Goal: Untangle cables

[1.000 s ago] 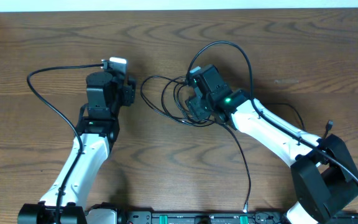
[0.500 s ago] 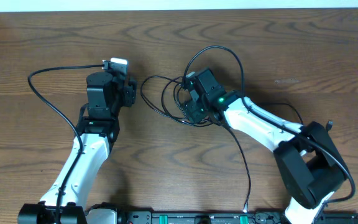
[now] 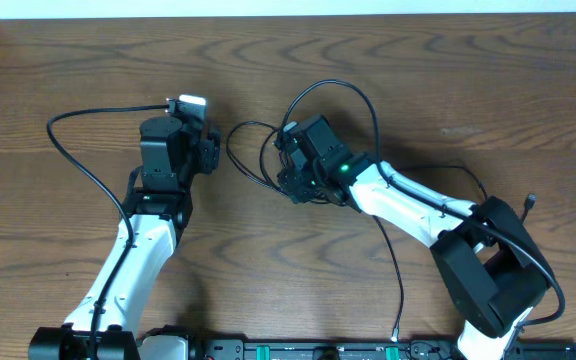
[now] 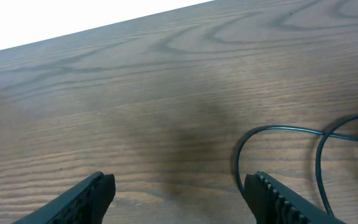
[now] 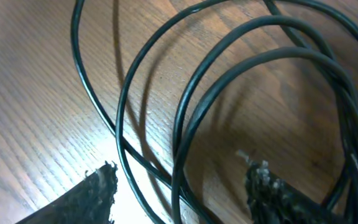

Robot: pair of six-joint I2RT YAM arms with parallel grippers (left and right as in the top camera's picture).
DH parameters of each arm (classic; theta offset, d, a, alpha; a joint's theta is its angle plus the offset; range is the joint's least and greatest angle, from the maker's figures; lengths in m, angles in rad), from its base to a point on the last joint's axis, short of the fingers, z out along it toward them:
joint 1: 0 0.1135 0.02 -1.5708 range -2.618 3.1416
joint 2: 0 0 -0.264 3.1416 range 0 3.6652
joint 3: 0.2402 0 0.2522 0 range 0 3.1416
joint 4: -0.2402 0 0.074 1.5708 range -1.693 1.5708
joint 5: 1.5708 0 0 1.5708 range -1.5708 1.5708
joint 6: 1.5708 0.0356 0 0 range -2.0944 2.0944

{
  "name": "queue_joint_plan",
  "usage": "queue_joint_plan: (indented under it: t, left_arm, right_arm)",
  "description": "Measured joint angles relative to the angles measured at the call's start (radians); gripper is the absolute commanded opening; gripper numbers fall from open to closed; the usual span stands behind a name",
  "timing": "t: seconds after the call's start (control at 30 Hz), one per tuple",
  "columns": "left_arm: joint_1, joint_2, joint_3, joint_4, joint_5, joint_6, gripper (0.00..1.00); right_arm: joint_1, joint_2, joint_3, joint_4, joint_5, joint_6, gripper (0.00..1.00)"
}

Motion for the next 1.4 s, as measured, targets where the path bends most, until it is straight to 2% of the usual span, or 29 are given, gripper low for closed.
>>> queue_joint_plan:
  t: [0.17, 0.3, 0.37, 0.43, 0.5, 0.53, 0.73, 0.9, 1.07, 1.23, 1.4]
  left_arm:
    - [0.0, 0.0, 0.0, 0.0, 0.0, 0.0, 0.72]
    - [0.0, 0.0, 0.0, 0.0, 0.0, 0.0, 0.72]
    - [0.0, 0.0, 0.0, 0.0, 0.0, 0.0, 0.72]
    - [0.0, 0.0, 0.0, 0.0, 0.0, 0.0, 0.72]
    - [0.0, 0.0, 0.0, 0.0, 0.0, 0.0, 0.72]
    - [0.0, 0.0, 0.0, 0.0, 0.0, 0.0, 0.72]
    - [0.0, 0.0, 0.0, 0.0, 0.0, 0.0, 0.72]
    - [0.0, 0.0, 0.0, 0.0, 0.015, 0.0, 0.71]
    - [0.0, 0.0, 0.0, 0.0, 0.167, -0.024, 0.66]
    - [-0.007, 0.0, 0.0, -0.005, 0.329, -0.068, 0.65]
    - [-0.045, 0.0, 0.0, -0.008, 0.398, -0.08, 0.65]
  right_arm:
    - [0.0, 0.004, 0.0, 0.009, -0.003, -0.001, 0.66]
    - [0.0, 0.033, 0.0, 0.013, -0.004, 0.0, 0.64]
    - [0.0, 0.053, 0.0, 0.015, -0.004, 0.001, 0.55]
    - [0.0, 0.069, 0.0, 0.015, -0.004, 0.003, 0.42]
    - [0.0, 0.079, 0.0, 0.015, -0.005, 0.003, 0.19]
    - [0.0, 0.082, 0.0, 0.016, -0.004, 0.003, 0.01]
    - [0.0, 0.083, 0.0, 0.01, -0.014, 0.004, 0.01]
    - [0.0, 0.076, 0.035, -0.097, -0.032, -0.003, 0.01]
    - [0.0, -0.015, 0.118, -0.229, -0.039, -0.038, 0.01]
    - [0.0, -0.174, 0.183, -0.253, -0.046, -0.069, 0.01]
    - [0.0, -0.279, 0.192, -0.265, -0.052, -0.08, 0.01]
